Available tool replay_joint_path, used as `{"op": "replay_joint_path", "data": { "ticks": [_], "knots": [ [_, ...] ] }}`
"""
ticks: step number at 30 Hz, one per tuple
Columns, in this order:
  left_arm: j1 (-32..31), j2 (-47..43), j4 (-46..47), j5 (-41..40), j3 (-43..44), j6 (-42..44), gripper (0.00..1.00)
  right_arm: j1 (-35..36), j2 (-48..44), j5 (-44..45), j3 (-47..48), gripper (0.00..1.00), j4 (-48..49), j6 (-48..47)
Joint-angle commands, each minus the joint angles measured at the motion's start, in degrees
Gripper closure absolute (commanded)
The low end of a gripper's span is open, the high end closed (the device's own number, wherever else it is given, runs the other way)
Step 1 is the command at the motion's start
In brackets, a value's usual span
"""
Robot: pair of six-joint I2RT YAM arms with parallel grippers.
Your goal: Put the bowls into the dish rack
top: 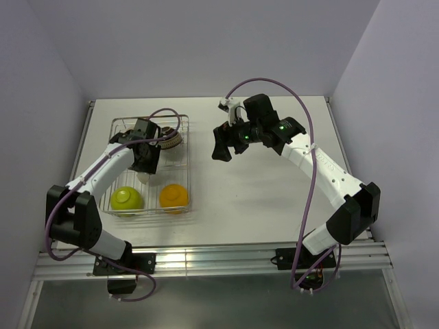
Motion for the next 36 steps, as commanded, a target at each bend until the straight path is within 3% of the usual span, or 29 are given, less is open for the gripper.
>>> {"op": "replay_joint_path", "data": {
  "ticks": [1, 4, 13, 16, 22, 24, 25, 36],
  "knots": [
    [-0.17, 1.03, 0.53, 0.34, 1.26, -0.66, 1.00, -0.17, 0.05, -0.18, 0.46, 0.10, -0.48, -0.70],
    [-0.26, 2.09, 0.53, 0.51, 1.70, -0.93, 0.99, -0.17, -0.13, 0.17, -0.15, 0.10, -0.39, -0.87],
    [-2.10, 3.84, 0.53, 1.66, 2.14, -1.72, 0.83, -0.26, -0.04, 0.70, -0.33, 0.09, -0.13, -0.52],
    [-2.37, 4.20, 0.61, 2.44, 2.23, -1.63, 0.57, -0.26, -0.04, 1.22, -0.33, 0.08, -0.22, -0.79],
    [-2.98, 4.37, 0.53, 3.68, 2.58, -1.72, 0.37, -0.26, 0.22, 1.23, -0.59, 0.08, -0.22, -0.70],
    [-2.98, 4.29, 0.35, 4.03, 2.76, -1.72, 0.36, -0.26, 0.22, 1.05, -0.42, 0.08, -0.48, -0.79],
    [-3.07, 4.03, 0.26, 4.12, 2.85, -1.72, 0.26, -0.26, 0.31, 0.96, -0.33, 0.08, -0.65, -0.79],
    [-3.07, 3.41, 0.00, 6.05, 3.02, -1.72, 0.25, -0.34, -0.13, 1.05, -0.77, 0.08, -0.22, -0.96]
  ]
}}
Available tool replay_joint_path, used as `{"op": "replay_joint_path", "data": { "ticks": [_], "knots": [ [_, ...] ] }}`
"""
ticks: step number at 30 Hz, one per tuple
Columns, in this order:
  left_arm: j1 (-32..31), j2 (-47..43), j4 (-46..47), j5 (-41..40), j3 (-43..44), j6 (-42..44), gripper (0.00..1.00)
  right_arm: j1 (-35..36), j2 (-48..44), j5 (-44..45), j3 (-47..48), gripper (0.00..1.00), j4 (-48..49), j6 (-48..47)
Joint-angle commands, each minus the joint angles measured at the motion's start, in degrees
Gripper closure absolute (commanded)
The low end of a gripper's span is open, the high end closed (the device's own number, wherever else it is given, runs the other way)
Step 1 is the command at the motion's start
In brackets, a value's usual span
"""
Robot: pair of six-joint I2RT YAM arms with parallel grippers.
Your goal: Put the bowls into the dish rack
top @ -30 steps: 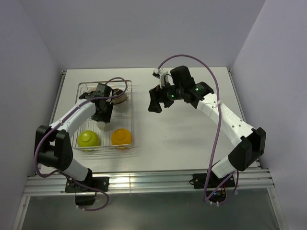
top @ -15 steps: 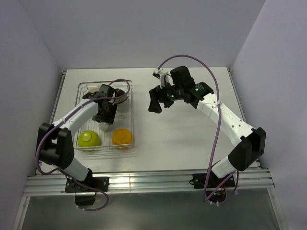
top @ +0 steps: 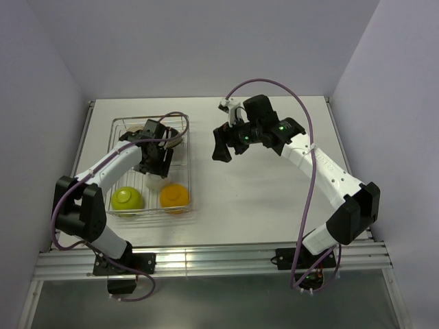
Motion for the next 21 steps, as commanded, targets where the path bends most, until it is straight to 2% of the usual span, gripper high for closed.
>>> {"op": "replay_joint_path", "data": {
  "ticks": [1, 13, 18, 21],
  "knots": [
    [-0.14, -1.38, 0.19, 1.68, 1.95, -0.19, 0.27, -0.23, -0.24, 0.31, -0.42, 0.08, -0.19, -0.92],
    [-0.23, -3.66, 3.36, 2.73, 2.92, 2.09, 0.36, -0.67, -0.76, 0.39, -0.60, 0.09, -0.37, -0.48],
    [-0.23, -9.18, 5.38, 10.54, 3.71, 5.17, 0.33, -3.57, -1.64, -2.24, -0.07, 0.08, -1.15, -0.21],
    [-0.23, -11.74, 6.78, 17.20, 6.77, 5.97, 0.28, -8.57, -2.08, -5.40, 0.64, 0.08, -1.43, 0.75]
  ]
}}
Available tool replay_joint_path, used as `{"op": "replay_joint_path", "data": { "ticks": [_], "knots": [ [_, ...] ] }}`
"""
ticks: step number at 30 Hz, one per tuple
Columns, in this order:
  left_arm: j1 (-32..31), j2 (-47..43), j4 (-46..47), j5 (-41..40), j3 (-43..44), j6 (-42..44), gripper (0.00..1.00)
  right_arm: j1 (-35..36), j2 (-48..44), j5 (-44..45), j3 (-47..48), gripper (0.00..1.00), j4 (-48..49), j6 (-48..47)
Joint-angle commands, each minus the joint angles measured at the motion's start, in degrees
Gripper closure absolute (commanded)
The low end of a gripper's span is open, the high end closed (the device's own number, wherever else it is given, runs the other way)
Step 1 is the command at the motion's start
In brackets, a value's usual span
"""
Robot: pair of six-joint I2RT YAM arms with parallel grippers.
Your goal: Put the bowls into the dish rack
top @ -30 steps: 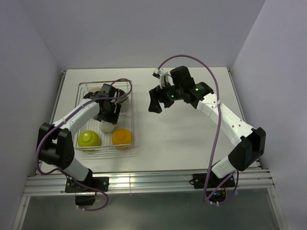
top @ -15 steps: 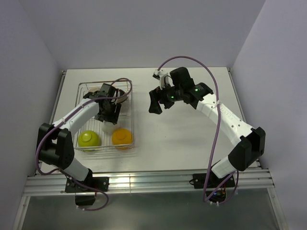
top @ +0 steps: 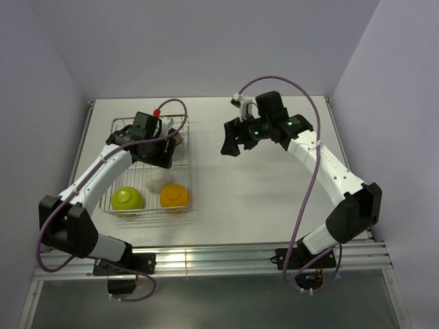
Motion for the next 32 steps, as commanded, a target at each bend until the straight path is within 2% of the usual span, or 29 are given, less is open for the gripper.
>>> {"op": "replay_joint_path", "data": {
  "ticks": [1, 4, 5, 7, 11, 15, 18, 24, 32],
  "knots": [
    [-0.23, -5.13, 3.99, 10.19, 6.43, 2.23, 0.26, -7.67, -2.32, -4.76, 1.14, 0.08, -0.29, 1.01],
    [-0.23, -3.38, 4.43, 15.73, 11.53, 1.00, 0.20, -12.96, -3.64, -5.57, 0.43, 0.07, 0.59, 2.86],
    [-0.23, -2.76, 4.00, 16.53, 12.93, 0.74, 0.10, -16.03, -4.60, -5.23, 0.08, 0.06, 0.77, 3.12],
    [-0.32, -0.65, 3.82, 17.68, 16.54, 0.47, 0.00, -19.03, -6.62, -5.05, -0.62, 0.01, 1.12, 3.56],
    [-0.58, 2.34, 3.20, 16.10, 21.46, 0.64, 0.00, -26.84, -9.79, -2.59, -3.16, 0.00, 0.86, 2.87],
    [-0.49, 6.72, 1.62, 16.97, 25.77, 0.91, 0.00, -31.60, -10.32, -1.71, -5.71, 0.00, -1.07, 2.25],
    [-0.58, 8.05, 4.07, 18.38, 24.73, 0.38, 0.01, -34.32, -10.59, -0.84, -8.44, 0.00, -1.08, 1.72],
    [-0.49, 12.17, 6.80, 19.43, 25.77, -1.38, 0.01, -35.74, -8.83, -1.00, -12.31, 0.00, -0.28, 1.72],
    [-0.32, 13.77, 8.83, 18.82, 26.56, -1.99, 0.00, -35.74, -6.55, -3.64, -9.50, 0.00, -1.51, -0.04]
  ]
}}
